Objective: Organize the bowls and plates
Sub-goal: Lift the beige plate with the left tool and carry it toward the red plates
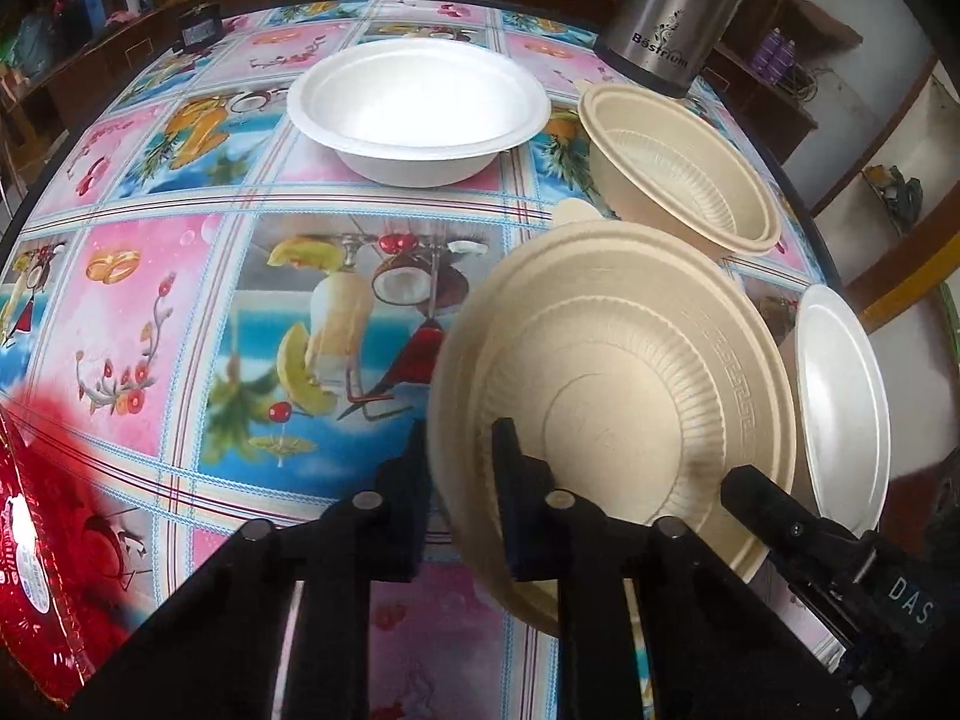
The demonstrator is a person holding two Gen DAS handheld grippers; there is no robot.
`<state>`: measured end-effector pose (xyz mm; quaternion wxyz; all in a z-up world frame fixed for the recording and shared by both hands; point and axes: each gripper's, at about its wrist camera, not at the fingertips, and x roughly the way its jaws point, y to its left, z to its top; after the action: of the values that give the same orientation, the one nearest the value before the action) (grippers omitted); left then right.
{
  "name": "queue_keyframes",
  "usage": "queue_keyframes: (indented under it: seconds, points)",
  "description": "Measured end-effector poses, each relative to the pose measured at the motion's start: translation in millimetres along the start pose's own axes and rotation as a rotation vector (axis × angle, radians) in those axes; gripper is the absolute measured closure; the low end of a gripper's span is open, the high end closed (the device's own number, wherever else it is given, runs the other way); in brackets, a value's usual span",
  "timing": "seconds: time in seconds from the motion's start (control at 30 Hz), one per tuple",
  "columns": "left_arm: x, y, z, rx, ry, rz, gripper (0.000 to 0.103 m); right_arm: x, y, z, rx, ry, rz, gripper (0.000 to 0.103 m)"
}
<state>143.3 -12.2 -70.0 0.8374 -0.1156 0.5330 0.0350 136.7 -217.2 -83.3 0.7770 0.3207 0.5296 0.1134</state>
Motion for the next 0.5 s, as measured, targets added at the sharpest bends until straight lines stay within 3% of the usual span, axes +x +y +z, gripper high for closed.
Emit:
queue_keyframes:
  seconds: [0.5]
  points:
    - [-39.7, 19.7, -15.7, -0.011, -0.072, 0.011, 0.09, -15.8, 22.9, -20.6, -0.091, -0.025, 0.038, 0.091]
